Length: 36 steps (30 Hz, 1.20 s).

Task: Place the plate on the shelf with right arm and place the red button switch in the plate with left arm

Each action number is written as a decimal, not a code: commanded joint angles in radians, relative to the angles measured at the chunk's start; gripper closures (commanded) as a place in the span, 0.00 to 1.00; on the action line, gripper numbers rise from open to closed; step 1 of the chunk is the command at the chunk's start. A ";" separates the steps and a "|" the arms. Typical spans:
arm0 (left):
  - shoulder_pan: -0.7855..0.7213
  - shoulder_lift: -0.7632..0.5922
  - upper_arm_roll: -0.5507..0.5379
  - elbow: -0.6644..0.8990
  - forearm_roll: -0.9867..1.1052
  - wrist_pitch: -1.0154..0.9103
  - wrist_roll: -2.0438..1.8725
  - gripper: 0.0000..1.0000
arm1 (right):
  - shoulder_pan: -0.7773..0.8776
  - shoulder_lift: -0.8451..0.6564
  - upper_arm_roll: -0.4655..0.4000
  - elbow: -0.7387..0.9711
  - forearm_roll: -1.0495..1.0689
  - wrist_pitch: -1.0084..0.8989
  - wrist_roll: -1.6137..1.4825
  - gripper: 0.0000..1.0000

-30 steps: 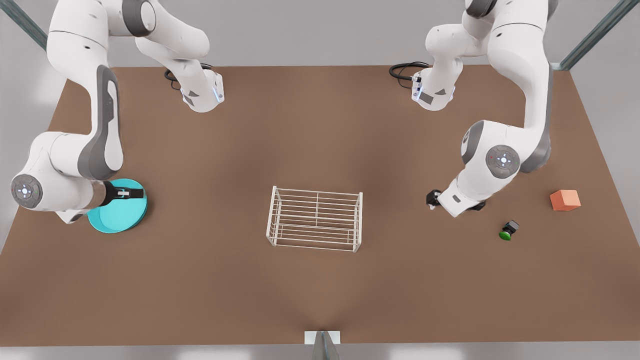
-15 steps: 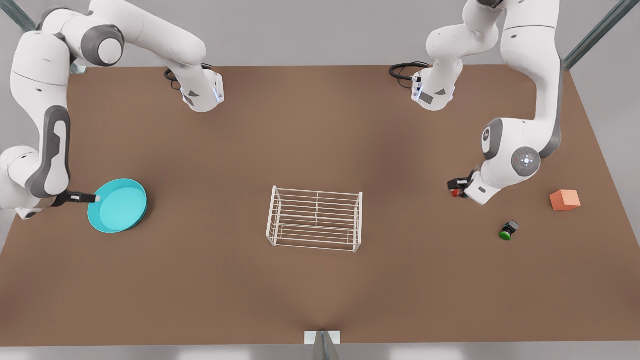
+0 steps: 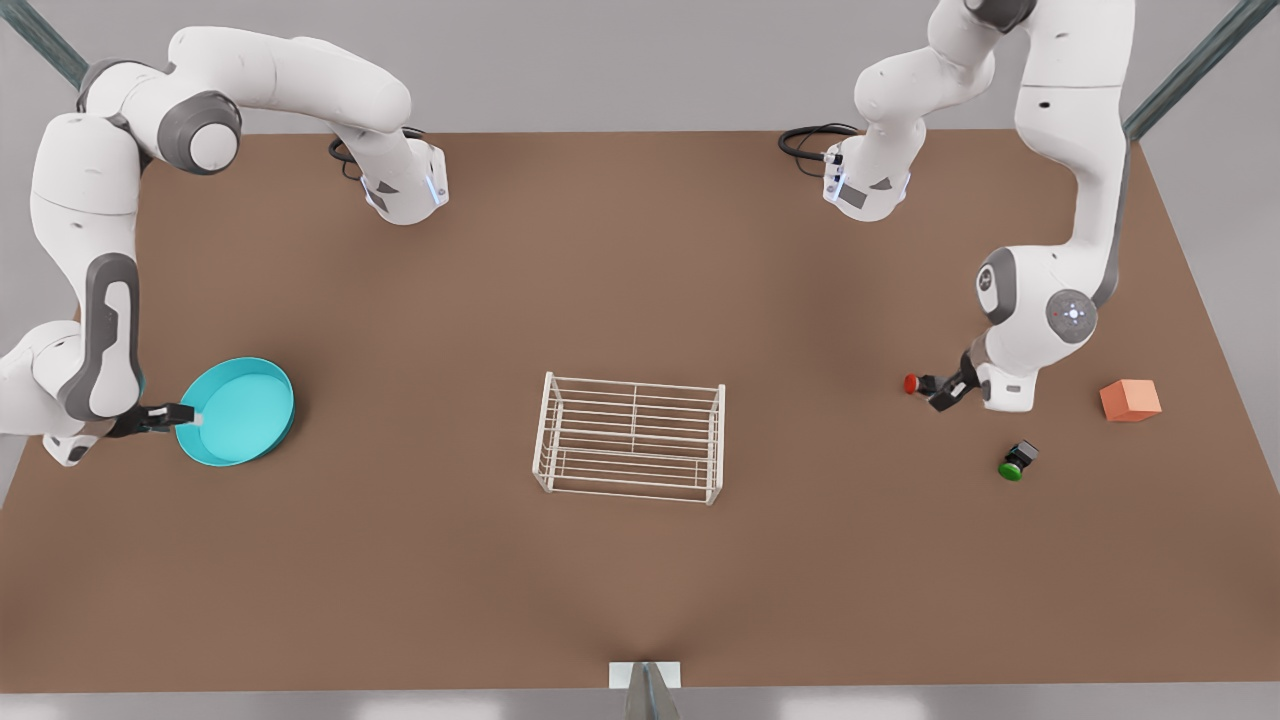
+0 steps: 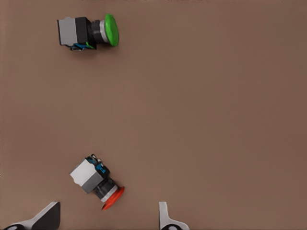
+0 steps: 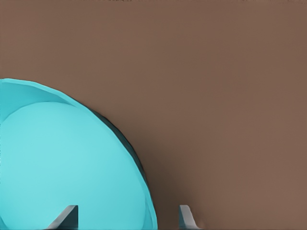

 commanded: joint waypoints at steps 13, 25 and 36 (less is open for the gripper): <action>0.043 0.024 -0.003 -0.109 0.004 0.190 -0.795 0.00 | 0.018 0.038 -0.001 0.019 -0.006 0.016 -0.306 0.60; 0.041 0.089 -0.006 -0.104 0.022 0.175 -0.829 0.00 | 0.026 0.020 0.004 0.129 0.004 -0.203 -0.230 0.86; 0.052 0.120 -0.005 -0.084 0.048 0.181 -0.839 0.00 | 0.195 -0.094 0.061 0.287 0.005 -0.576 0.247 0.84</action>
